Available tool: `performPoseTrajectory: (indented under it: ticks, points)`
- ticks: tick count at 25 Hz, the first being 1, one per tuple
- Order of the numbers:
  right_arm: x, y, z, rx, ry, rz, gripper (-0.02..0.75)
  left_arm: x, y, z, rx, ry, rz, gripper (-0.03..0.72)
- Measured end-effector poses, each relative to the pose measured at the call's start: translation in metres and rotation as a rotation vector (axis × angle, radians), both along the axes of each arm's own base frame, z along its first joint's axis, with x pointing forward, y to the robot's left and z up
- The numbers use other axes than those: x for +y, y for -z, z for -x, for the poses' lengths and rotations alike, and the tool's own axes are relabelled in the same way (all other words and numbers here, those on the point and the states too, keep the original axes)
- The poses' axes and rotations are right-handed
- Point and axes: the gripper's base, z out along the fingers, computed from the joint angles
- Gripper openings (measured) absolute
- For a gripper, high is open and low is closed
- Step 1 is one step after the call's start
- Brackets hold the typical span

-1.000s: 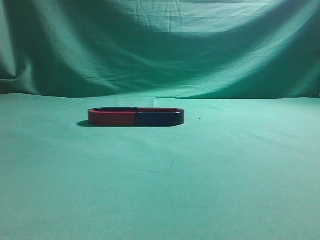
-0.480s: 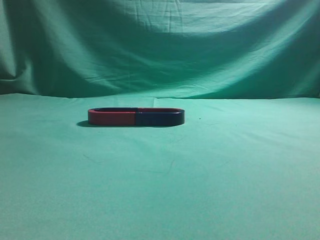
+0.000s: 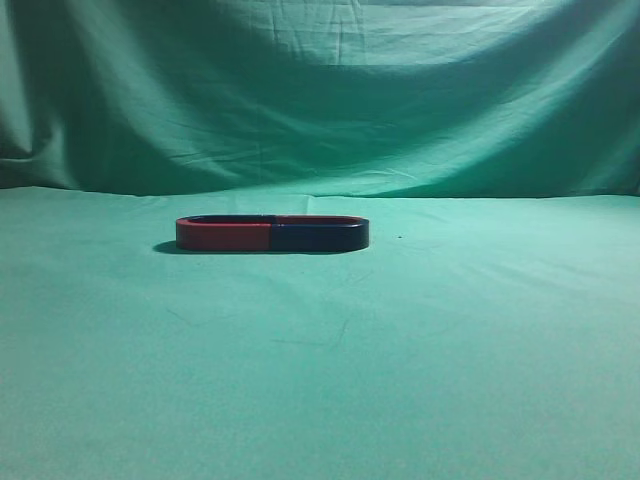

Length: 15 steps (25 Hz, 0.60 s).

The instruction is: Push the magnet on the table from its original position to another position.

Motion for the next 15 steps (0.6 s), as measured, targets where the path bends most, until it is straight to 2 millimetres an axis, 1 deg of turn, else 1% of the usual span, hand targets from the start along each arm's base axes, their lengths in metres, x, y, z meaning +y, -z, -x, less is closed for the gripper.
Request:
performPoseTrajectory:
  ticks: [15]
  points:
    - [0.0000,0.0000,0.0000,0.000,0.001,-0.003,0.000,0.0000,0.0000,0.0000,0.000,0.000,0.000,0.372]
